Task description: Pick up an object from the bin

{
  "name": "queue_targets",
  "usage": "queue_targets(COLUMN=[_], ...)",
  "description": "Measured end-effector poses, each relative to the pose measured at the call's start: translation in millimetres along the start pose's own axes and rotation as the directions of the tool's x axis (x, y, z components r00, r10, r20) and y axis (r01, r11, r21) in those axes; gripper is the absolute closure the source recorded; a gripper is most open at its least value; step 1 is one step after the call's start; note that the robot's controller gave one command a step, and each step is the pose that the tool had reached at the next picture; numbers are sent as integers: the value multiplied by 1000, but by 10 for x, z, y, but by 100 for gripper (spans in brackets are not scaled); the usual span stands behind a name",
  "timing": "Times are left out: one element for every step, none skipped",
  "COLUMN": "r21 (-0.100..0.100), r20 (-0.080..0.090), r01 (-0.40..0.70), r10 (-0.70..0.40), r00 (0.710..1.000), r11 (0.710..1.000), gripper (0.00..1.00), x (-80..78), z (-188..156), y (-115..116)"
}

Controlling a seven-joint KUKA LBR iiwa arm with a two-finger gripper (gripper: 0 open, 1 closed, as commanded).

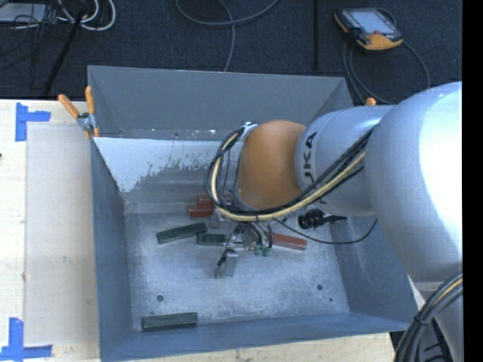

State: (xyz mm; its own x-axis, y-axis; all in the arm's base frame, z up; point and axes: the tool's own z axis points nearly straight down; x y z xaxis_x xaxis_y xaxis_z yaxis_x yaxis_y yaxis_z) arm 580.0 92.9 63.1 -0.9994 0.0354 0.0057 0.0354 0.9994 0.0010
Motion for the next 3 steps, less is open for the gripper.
queue_targets(r21=[0, 0, 0], r20=[6, 6, 10], r01=[80, 79, 63], r10=[-80, -79, -63], r00=[997, 997, 998], r11=[997, 997, 998], gripper=[100, 100, 100], x=[-44, -44, -218], z=[-71, -71, -1617], y=[172, 171, 140])
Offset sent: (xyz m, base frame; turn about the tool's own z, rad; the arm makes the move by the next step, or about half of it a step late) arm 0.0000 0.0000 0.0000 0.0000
